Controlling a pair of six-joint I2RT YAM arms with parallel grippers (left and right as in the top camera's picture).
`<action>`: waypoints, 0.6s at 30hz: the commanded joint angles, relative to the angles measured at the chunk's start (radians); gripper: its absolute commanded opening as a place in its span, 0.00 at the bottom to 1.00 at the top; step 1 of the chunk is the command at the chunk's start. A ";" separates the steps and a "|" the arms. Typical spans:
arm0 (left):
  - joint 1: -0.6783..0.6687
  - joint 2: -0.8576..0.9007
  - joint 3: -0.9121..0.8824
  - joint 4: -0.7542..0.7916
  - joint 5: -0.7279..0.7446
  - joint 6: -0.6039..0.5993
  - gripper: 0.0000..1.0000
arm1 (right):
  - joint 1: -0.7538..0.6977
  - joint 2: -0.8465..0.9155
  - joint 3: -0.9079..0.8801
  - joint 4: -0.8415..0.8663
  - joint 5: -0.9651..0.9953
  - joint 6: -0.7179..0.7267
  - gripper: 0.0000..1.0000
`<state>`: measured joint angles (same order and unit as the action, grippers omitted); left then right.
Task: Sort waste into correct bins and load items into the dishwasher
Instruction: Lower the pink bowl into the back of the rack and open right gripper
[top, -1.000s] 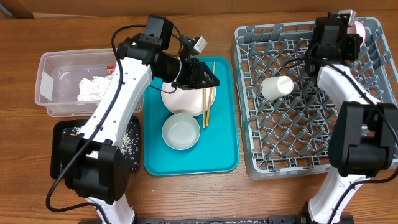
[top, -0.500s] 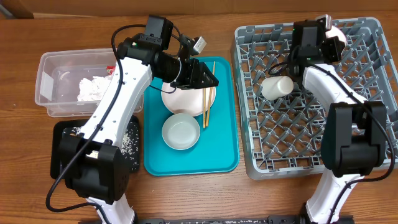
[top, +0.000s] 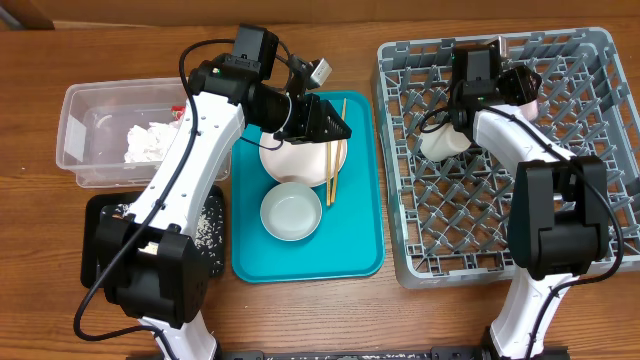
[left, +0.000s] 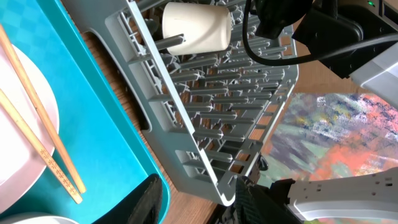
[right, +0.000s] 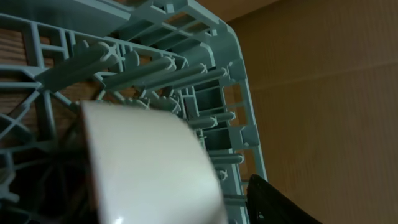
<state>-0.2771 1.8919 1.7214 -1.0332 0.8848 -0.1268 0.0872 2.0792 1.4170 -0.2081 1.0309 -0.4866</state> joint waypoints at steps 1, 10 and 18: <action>0.002 -0.023 0.018 -0.003 -0.002 0.015 0.42 | -0.001 0.006 -0.004 -0.009 0.000 0.007 0.55; 0.002 -0.023 0.018 -0.006 -0.003 0.015 0.43 | 0.035 -0.024 -0.003 -0.006 -0.007 0.007 0.67; 0.002 -0.023 0.018 -0.008 -0.002 0.015 0.45 | 0.055 -0.111 -0.001 -0.004 -0.065 0.019 0.69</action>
<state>-0.2771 1.8919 1.7214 -1.0370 0.8848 -0.1268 0.1455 2.0533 1.4170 -0.2203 0.9871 -0.4892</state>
